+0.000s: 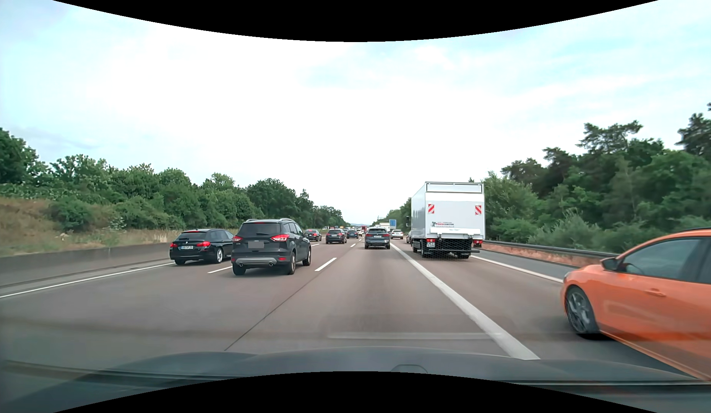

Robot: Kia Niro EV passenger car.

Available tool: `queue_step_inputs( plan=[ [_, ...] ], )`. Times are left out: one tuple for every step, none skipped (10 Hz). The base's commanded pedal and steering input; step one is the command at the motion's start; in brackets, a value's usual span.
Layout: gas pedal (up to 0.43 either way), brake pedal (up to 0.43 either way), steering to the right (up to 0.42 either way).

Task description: Follow the waypoints while adhering to traffic rules and regulations

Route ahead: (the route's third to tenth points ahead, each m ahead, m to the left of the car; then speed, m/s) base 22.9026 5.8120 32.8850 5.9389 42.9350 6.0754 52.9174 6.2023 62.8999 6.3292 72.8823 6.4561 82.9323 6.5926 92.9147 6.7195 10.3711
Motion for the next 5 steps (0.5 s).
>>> queue_step_inputs(
  plan=[
    [0.020,0.000,-0.003],
    [0.020,0.000,-0.003],
    [0.020,0.000,-0.004],
    [0.020,0.000,-0.004],
    [0.020,0.000,-0.003]
  ],
)
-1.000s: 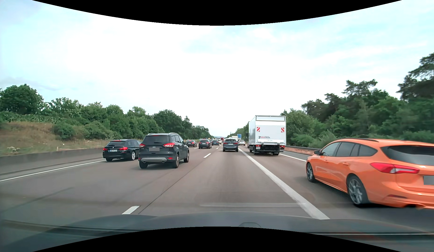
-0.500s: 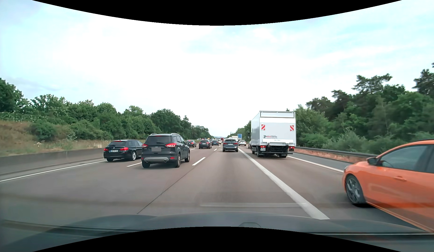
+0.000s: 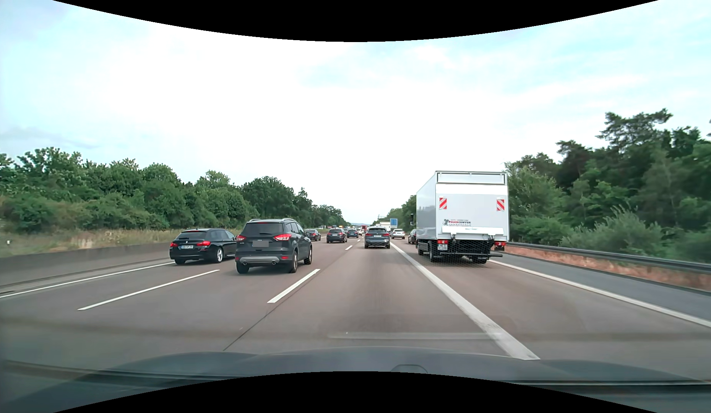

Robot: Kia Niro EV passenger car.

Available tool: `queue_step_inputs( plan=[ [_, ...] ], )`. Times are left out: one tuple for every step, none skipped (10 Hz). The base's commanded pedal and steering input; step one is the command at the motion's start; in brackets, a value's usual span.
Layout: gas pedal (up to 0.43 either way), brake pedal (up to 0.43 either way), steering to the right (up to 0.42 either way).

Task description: Follow the waypoints while adhering to traffic rules and regulations

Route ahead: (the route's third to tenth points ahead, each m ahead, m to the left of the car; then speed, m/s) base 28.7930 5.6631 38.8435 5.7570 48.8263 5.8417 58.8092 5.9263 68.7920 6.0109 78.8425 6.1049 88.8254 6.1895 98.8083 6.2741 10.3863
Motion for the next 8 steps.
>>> queue_step_inputs(
  plan=[
    [0.020,0.000,-0.004],
    [0.020,0.000,-0.004],
    [0.020,0.000,-0.004],
    [0.020,0.000,-0.005],
    [0.020,0.000,-0.004],
    [0.020,0.000,-0.004],
    [0.020,0.000,-0.004],
    [0.020,0.000,-0.004]
  ],
)
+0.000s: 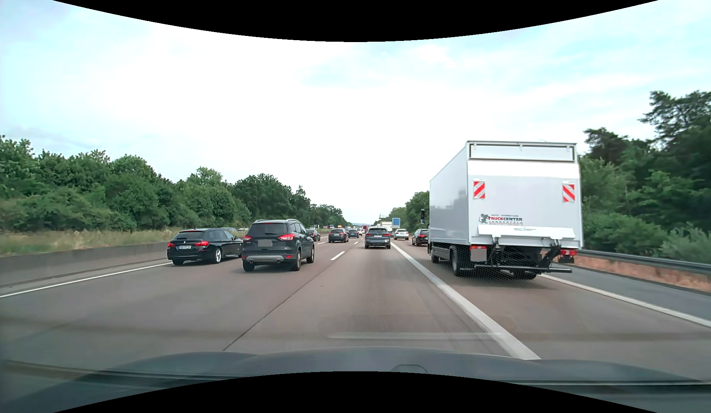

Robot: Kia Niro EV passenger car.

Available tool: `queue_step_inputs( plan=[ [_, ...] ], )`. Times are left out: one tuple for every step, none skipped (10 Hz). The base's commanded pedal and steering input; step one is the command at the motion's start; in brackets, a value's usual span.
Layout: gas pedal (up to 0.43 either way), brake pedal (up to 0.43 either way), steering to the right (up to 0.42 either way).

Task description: Follow the waypoints while adhering to traffic rules and regulations

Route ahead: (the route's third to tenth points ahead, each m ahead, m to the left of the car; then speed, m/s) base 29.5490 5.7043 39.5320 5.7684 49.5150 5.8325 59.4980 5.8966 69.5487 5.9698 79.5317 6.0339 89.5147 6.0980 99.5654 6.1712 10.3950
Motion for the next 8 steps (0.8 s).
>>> queue_step_inputs(
  plan=[
    [0.020,0.000,-0.004],
    [0.020,0.000,-0.004],
    [0.020,0.000,-0.004],
    [0.020,0.000,-0.004],
    [0.020,0.000,-0.004],
    [0.020,0.000,-0.004],
    [0.020,0.000,-0.004],
    [0.020,0.000,-0.004]
  ],
)
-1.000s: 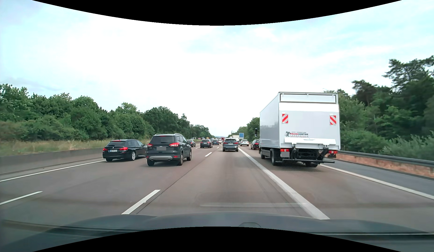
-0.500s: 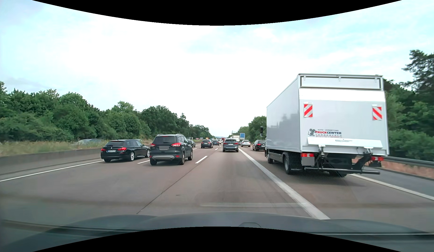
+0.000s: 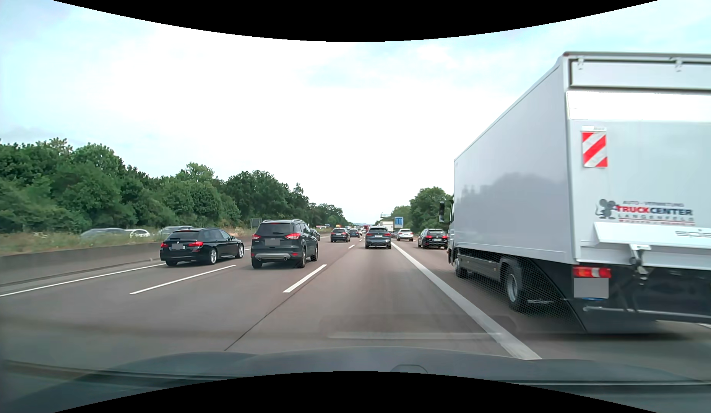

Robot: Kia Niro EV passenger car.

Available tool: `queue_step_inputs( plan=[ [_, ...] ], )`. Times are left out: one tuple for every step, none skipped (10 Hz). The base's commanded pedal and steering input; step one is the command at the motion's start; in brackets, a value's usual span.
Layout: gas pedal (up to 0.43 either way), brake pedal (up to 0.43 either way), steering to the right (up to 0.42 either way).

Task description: Follow the waypoints while adhering to traffic rules and regulations

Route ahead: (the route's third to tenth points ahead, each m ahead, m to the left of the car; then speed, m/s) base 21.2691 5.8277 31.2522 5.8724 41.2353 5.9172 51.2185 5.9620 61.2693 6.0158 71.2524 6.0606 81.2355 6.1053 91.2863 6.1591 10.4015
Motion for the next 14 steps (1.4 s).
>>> queue_step_inputs(
  plan=[
    [0.020,0.000,-0.004],
    [0.020,0.000,-0.003],
    [0.020,0.000,-0.002],
    [0.008,0.000,-0.001],
    [0.000,0.000,-0.001],
    [0.000,0.000,-0.002],
    [0.000,0.000,-0.002],
    [0.000,0.000,-0.002],
    [0.000,0.000,-0.002],
    [0.000,0.000,-0.002],
    [0.000,0.000,-0.003],
    [0.000,0.000,-0.002],
    [0.000,0.000,-0.001],
    [0.000,0.000,-0.001]
  ],
)
